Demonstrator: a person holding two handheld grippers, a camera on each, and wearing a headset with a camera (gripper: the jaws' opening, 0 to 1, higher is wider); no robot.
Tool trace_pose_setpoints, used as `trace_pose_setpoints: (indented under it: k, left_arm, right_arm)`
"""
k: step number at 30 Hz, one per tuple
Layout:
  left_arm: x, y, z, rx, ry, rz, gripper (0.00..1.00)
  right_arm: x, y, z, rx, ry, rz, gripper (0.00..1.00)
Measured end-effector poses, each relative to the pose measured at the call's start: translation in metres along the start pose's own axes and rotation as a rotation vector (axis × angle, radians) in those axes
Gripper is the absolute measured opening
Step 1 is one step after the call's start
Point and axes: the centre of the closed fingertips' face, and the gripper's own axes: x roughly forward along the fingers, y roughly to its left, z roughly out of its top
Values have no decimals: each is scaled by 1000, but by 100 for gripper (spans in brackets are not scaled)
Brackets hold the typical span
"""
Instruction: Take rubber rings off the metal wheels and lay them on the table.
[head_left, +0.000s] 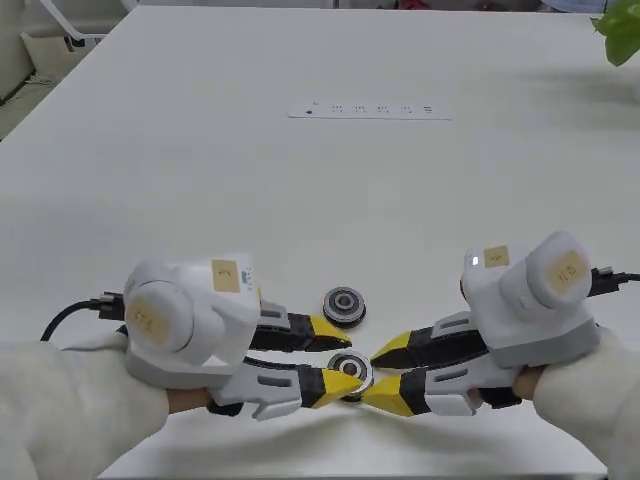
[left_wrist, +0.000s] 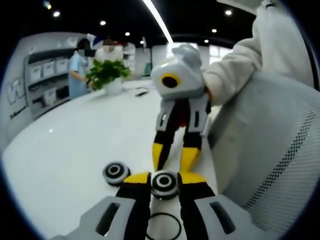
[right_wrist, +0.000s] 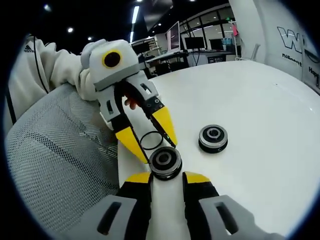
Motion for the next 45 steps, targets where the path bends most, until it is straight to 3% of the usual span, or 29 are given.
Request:
trace_pose_setpoints:
  k: [7,9,11,15,32,38,45]
  left_arm:
    - [0,3,-5,-11,1,11,18]
    - [2,1,-11,-6,19,2,18]
    - [3,2,-9,12,-7,5,18]
    - [3,2,-12,-3,6,2,17]
    - [8,0,-12,-12,-15,-3,15]
    - [8,-1,-11,-3,-12,-3,14]
    - [6,-1,-10,-4,-15,-2,14]
  right_arm:
    - [1,1,0,-4,-2,4,20]
    - [1,1,0,-4,-2,3,20]
    - [1,1,0,-7,-1,2,19]
    - [0,0,0,-5,-3,1,19]
    - [1,0,-1,-44,7,1,16]
    - [1,-2,-2,-88,18,-8,13]
    - [1,-2,-3,-78,26,-7,10]
